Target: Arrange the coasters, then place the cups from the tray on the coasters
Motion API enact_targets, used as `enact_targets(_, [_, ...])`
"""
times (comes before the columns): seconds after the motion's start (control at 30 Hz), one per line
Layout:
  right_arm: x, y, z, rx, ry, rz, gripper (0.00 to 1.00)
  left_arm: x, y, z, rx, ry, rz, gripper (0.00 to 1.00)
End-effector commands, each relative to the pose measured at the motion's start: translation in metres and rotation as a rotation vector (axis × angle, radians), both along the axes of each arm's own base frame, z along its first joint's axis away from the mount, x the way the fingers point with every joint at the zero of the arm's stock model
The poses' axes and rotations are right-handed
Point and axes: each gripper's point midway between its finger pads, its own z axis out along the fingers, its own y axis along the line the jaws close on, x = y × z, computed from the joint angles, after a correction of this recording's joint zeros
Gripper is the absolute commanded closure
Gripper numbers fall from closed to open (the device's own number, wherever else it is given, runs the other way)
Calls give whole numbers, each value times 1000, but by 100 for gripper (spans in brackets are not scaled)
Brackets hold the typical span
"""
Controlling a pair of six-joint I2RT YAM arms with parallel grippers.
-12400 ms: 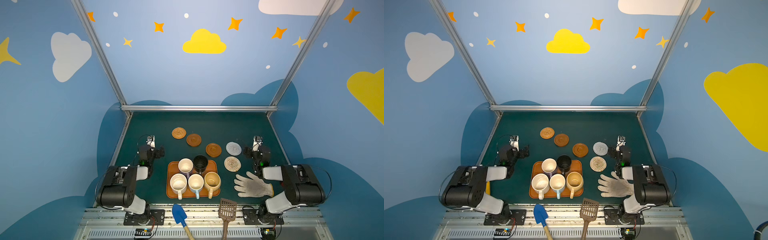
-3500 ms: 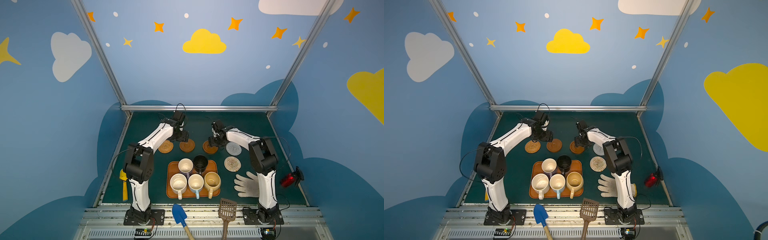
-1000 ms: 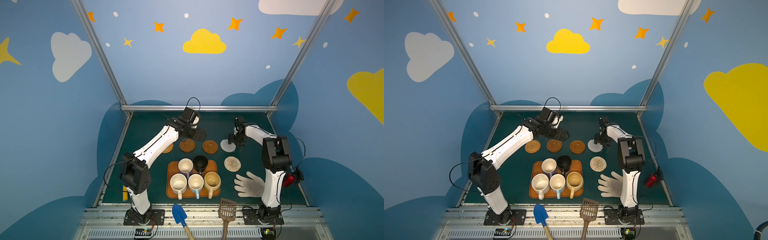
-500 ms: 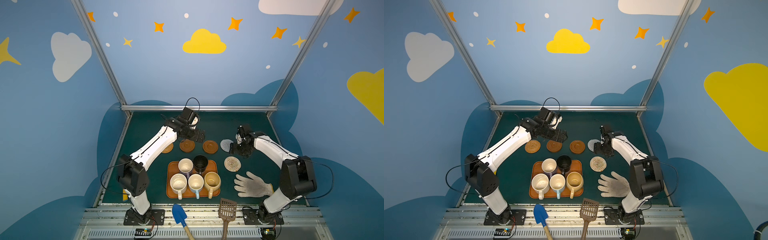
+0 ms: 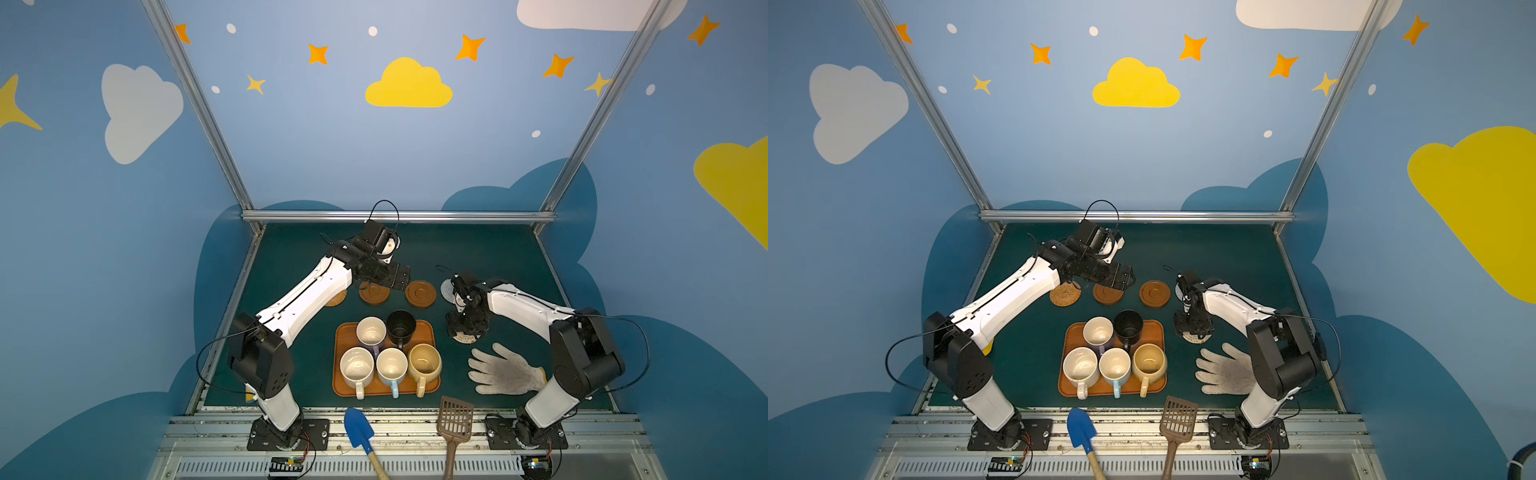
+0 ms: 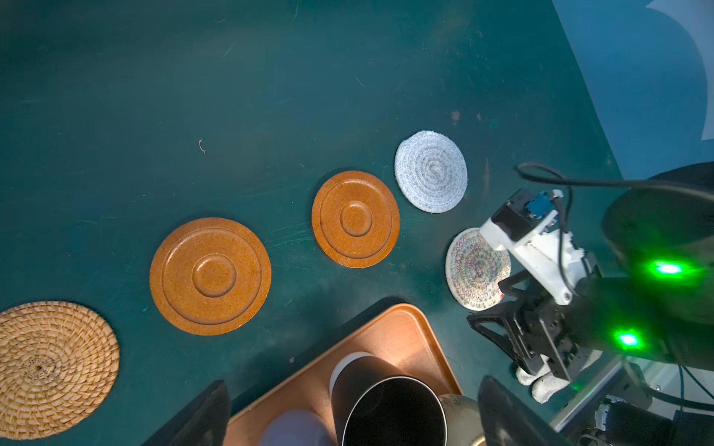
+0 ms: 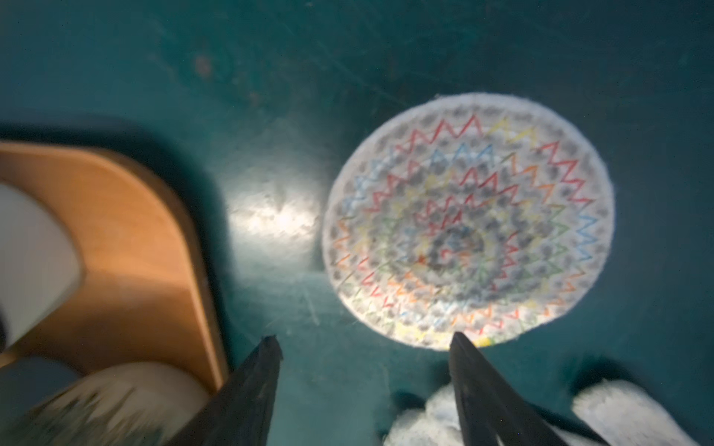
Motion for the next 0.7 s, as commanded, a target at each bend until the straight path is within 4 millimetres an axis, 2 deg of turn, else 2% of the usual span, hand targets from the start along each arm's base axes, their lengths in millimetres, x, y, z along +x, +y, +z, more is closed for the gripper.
enact_targets(0.0, [6,-11,-2,-89,-2,11,33,-1,-3,2,-26,0,-2,0])
enact_targets(0.27, [12,-6,-9,-94,23,48,35,-3,3,0,-19,-7,9,0])
enact_targets(0.43, [14,-13,-15,-151,50,64,36,-4,8,-2,-29,-9,25,0])
enact_targets(0.67, [19,-27,-11,-201,41,43,39,-3,13,-3,-24,-8,36,0])
